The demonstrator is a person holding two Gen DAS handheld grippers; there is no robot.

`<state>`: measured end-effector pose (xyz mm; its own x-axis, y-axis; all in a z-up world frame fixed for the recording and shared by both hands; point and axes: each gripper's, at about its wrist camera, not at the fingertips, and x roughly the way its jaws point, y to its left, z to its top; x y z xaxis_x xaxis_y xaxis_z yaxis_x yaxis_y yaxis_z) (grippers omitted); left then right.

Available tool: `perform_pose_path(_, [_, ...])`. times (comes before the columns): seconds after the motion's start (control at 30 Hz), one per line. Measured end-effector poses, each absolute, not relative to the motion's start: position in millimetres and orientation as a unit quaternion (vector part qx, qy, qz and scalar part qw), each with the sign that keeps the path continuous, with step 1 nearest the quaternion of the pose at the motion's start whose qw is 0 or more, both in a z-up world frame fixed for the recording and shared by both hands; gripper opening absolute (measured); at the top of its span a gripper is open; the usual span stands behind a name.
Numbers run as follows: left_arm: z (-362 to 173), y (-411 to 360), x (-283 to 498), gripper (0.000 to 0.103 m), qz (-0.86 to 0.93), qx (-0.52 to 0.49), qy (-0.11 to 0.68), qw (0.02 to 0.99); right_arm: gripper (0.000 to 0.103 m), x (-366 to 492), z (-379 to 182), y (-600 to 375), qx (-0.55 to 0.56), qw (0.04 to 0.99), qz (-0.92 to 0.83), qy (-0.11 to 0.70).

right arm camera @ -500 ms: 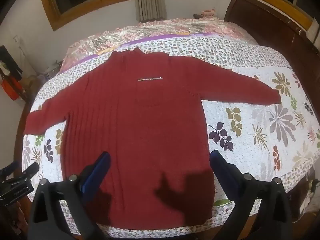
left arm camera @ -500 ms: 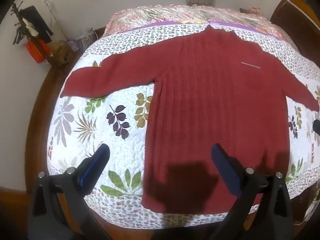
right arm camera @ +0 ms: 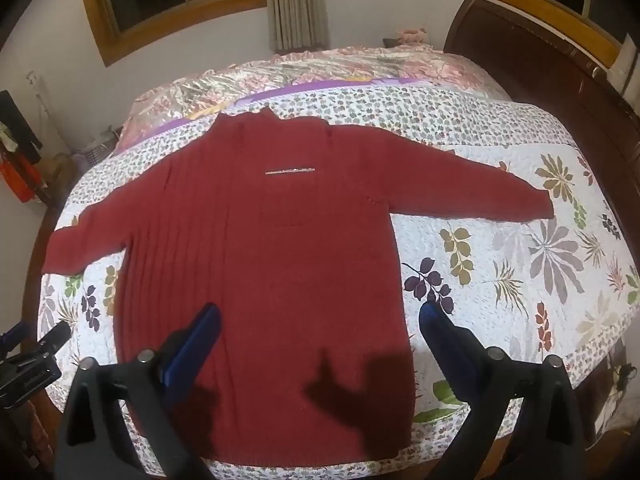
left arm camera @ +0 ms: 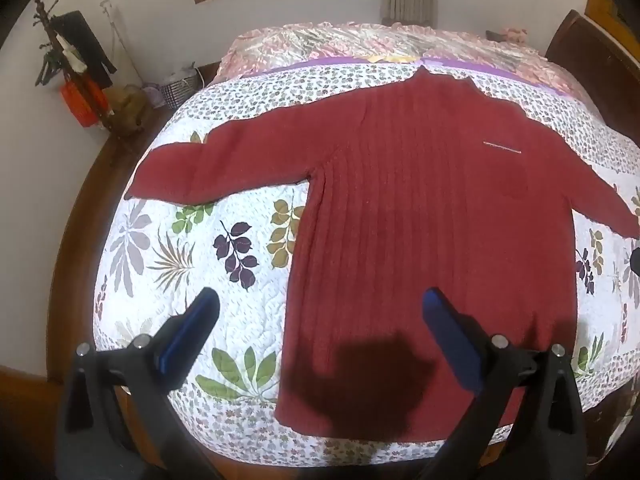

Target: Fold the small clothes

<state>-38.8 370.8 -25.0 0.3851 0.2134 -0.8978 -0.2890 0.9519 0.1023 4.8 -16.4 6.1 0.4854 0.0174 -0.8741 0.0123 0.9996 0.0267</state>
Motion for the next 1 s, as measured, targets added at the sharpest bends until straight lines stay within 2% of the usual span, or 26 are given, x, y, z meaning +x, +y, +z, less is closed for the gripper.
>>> perform_pose_path(1.0, [-19.7,367.2,-40.6,0.1,0.148,-0.031,0.528,0.835,0.099,3.1,1.3,-18.8,0.028,0.859,0.013,0.51])
